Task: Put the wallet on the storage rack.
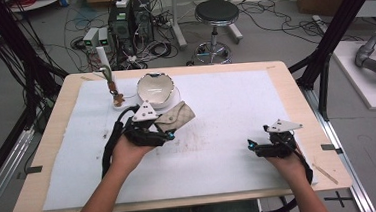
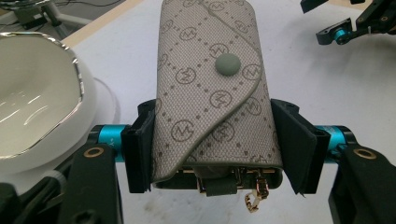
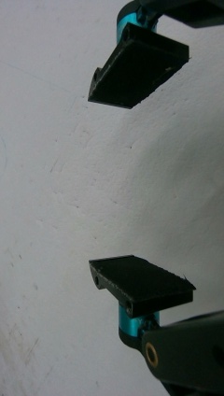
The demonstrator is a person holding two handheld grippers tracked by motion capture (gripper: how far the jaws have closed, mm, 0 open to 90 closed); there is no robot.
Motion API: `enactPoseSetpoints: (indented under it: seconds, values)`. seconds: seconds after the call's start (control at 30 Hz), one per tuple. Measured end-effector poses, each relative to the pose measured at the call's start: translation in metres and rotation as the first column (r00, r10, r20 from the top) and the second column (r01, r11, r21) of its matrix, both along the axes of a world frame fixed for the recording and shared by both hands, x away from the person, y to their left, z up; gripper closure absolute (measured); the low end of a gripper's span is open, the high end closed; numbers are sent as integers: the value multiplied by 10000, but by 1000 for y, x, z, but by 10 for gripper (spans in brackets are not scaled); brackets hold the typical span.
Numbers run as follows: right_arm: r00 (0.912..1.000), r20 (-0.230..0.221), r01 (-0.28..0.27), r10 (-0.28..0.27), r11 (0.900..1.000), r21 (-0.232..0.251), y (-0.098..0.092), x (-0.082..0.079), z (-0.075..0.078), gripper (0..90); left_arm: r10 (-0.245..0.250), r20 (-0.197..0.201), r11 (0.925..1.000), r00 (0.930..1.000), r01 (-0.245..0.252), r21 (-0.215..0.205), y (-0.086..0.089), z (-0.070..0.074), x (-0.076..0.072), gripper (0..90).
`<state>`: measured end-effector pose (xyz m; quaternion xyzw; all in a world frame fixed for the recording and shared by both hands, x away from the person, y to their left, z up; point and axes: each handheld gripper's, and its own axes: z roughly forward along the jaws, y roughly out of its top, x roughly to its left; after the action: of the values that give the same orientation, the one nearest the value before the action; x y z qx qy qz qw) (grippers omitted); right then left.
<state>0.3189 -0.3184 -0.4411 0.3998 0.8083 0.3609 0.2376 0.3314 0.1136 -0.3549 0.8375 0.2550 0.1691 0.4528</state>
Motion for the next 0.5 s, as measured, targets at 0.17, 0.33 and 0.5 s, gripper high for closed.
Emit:
enactPoseSetpoints:
  seconds: [0.17,0.33,0.5]
  values:
    - [10000,-30,-64,64,10000,-41,2,1,0,175,235,101,9997,9997,-235,-11,16,3,-2,376]
    - [9999,-51,-89,88,10000,-26,4,0,0,175,307,153,9995,9994,-308,40,24,5,-2,376]
    - [9999,-66,-94,94,9999,-62,5,1,-1,175,658,205,9977,9976,-662,150,31,6,2,376]
